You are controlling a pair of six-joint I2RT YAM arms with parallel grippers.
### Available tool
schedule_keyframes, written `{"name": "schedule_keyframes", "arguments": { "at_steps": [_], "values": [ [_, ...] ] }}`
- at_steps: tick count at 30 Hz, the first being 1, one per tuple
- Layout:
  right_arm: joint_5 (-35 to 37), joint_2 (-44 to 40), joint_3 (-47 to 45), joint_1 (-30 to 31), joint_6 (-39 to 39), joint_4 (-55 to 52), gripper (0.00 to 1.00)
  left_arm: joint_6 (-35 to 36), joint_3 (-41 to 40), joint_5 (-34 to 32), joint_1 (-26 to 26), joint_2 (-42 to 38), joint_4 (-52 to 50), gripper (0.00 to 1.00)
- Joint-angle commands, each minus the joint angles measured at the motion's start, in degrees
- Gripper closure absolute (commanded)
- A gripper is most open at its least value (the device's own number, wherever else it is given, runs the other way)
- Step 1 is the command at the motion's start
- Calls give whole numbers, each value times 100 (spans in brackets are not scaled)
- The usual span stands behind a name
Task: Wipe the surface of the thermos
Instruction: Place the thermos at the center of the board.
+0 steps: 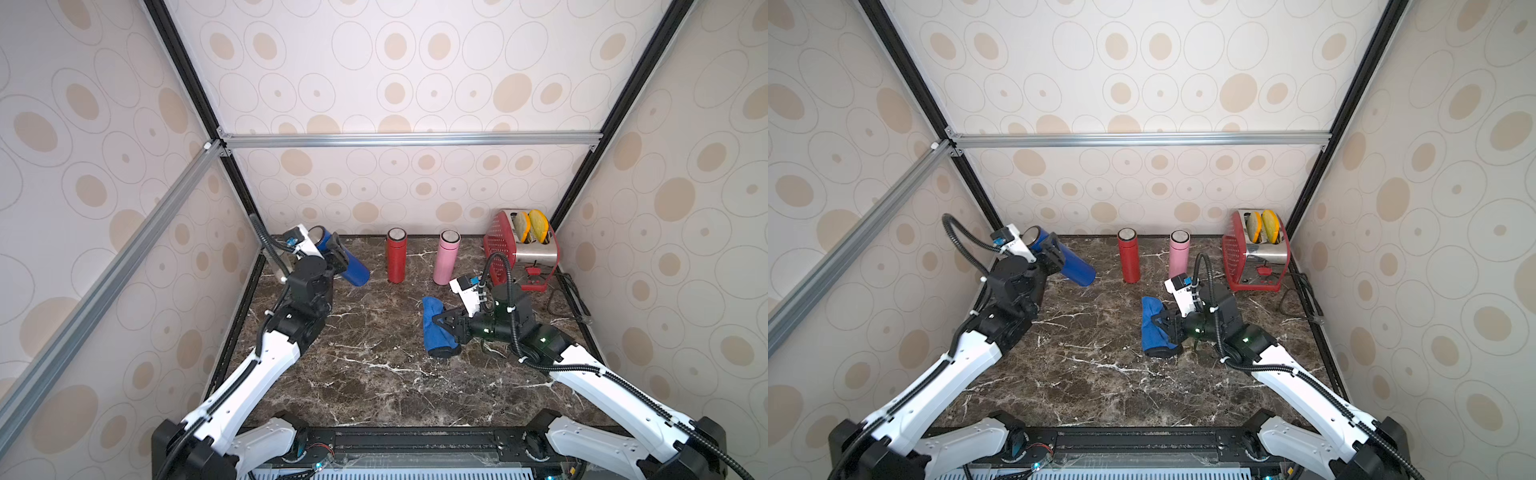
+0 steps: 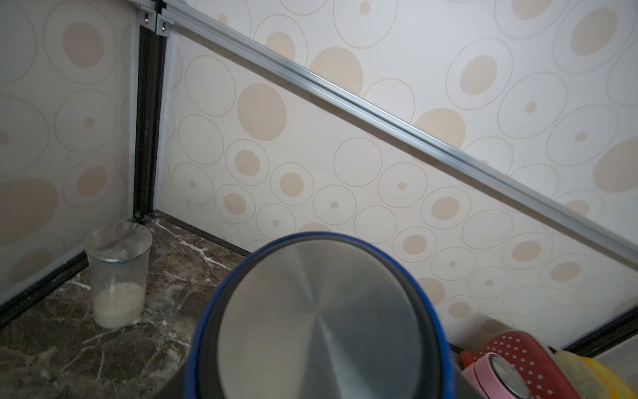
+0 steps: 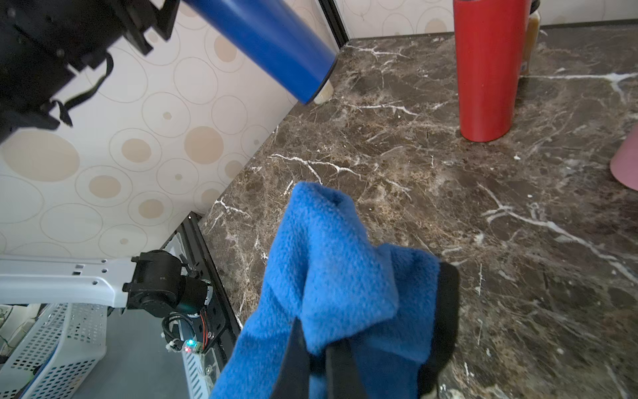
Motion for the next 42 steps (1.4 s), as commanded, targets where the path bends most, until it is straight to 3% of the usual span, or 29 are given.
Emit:
{"name": "schedule_keyframes", "arguments": {
  "at_steps": [1,9,18,27,42],
  "values": [
    [85,35,-33,36,-85,54,100,1090,489,33,243,591,605,100],
    [67,301,139,44,-170,57,100,1518,440,637,709,1868,1933,100],
    [81,517,289,42,-186,52,100,1957,684,933,806,2841,2359,100],
    [104,583,362,46,-188,-38,100,2285,458,1075,840,3337,3229,100],
    [12,783,380,56,-144,125,100,2157,471,1136,871,3682,3224,100]
  ]
}}
